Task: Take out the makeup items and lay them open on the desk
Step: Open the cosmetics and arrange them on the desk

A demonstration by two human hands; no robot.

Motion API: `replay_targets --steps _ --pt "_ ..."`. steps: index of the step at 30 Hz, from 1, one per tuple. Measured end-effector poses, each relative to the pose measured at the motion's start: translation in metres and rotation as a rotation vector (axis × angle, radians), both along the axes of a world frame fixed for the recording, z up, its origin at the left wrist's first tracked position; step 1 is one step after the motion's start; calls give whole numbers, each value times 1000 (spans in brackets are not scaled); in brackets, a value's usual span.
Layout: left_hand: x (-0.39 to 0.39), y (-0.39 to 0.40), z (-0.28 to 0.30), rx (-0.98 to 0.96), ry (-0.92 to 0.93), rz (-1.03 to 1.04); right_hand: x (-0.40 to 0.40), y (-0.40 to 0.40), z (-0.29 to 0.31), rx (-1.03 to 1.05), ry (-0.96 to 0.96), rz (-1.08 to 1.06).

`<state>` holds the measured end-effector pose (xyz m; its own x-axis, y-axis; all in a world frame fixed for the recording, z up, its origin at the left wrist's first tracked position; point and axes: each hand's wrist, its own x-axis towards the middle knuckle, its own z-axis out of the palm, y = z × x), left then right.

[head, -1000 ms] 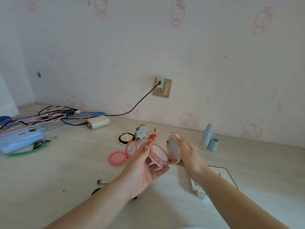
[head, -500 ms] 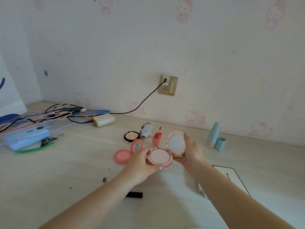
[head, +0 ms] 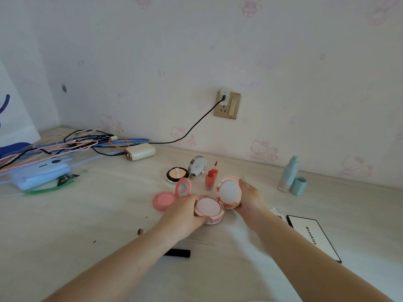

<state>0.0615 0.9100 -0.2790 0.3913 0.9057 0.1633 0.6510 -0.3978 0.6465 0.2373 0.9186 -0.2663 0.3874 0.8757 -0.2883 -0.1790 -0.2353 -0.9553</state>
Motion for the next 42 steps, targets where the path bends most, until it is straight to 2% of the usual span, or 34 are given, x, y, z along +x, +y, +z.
replay_targets --steps 10,17,21,23,28,30,32,35,38,42 --pt "-1 2 -4 37 118 56 1 0 -3 5 -84 37" --pt "-7 0 -2 -34 106 66 11 -7 6 76 -111 101" --pt "-13 -10 6 63 133 59 33 -22 21 166 -157 91" --pt "-15 -17 8 111 157 67 51 -35 29 206 -253 96" --pt "-1 -26 4 127 73 -2 90 -68 28 179 -582 101" --pt "13 -30 5 155 47 -55 99 -82 23 146 -794 124" --pt "30 -35 6 156 46 -102 100 -98 20 16 -1105 210" --pt "58 -42 7 64 89 -170 95 -120 18 -175 -1453 349" --pt "78 -45 3 -43 111 -219 92 -128 11 -222 -1574 405" --pt "99 -46 -1 -102 134 -222 90 -135 4 -228 -1600 449"
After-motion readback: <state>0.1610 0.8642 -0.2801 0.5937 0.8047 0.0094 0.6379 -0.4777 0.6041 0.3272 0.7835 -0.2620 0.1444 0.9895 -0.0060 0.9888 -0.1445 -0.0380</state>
